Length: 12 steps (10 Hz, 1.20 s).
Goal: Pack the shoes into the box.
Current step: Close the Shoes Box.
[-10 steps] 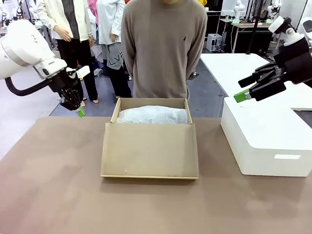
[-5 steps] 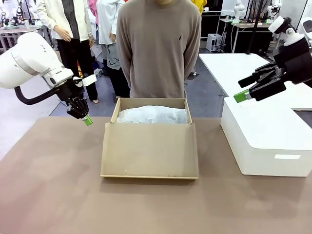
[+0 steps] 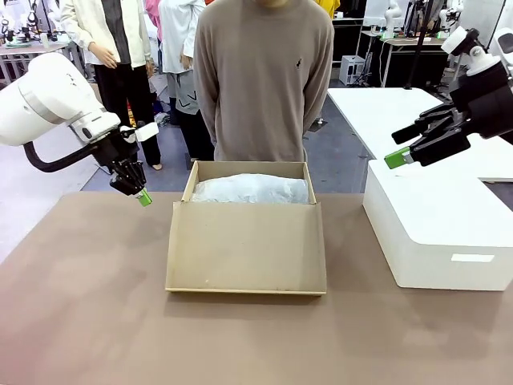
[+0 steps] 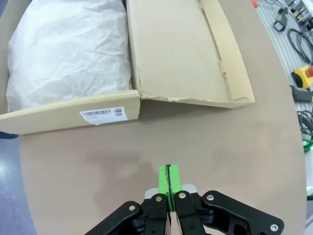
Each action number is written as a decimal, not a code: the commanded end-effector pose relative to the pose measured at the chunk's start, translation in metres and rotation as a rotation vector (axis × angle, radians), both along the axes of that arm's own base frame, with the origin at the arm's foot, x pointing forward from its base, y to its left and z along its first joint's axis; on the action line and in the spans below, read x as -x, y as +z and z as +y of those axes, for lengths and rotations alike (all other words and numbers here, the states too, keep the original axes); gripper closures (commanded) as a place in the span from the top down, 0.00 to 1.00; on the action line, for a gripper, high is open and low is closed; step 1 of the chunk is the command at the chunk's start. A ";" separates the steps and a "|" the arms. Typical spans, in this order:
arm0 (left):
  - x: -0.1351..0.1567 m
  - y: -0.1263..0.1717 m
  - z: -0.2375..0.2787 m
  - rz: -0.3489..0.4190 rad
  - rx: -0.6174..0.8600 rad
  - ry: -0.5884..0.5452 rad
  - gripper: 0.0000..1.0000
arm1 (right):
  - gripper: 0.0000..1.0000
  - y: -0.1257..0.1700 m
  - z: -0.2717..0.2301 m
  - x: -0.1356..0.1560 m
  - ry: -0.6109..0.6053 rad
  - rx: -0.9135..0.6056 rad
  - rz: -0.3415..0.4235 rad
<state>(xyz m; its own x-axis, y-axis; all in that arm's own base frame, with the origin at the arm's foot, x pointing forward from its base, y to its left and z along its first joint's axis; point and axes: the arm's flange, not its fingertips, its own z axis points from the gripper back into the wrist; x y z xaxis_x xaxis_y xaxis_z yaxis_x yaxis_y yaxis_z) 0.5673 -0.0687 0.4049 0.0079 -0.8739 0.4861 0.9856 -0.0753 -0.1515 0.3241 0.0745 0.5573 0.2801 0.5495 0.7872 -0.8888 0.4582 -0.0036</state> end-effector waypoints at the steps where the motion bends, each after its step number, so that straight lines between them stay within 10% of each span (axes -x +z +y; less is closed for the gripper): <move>1: -0.002 -0.005 0.002 0.035 0.023 -0.009 0.00 | 1.00 -0.001 0.000 -0.004 0.026 -0.020 -0.015; 9: -0.027 -0.045 0.000 0.305 0.156 -0.089 0.00 | 1.00 -0.001 0.000 -0.004 0.026 -0.020 -0.015; 12: -0.024 -0.054 -0.008 0.227 0.140 -0.056 0.00 | 1.00 -0.001 0.000 -0.004 0.026 -0.020 -0.015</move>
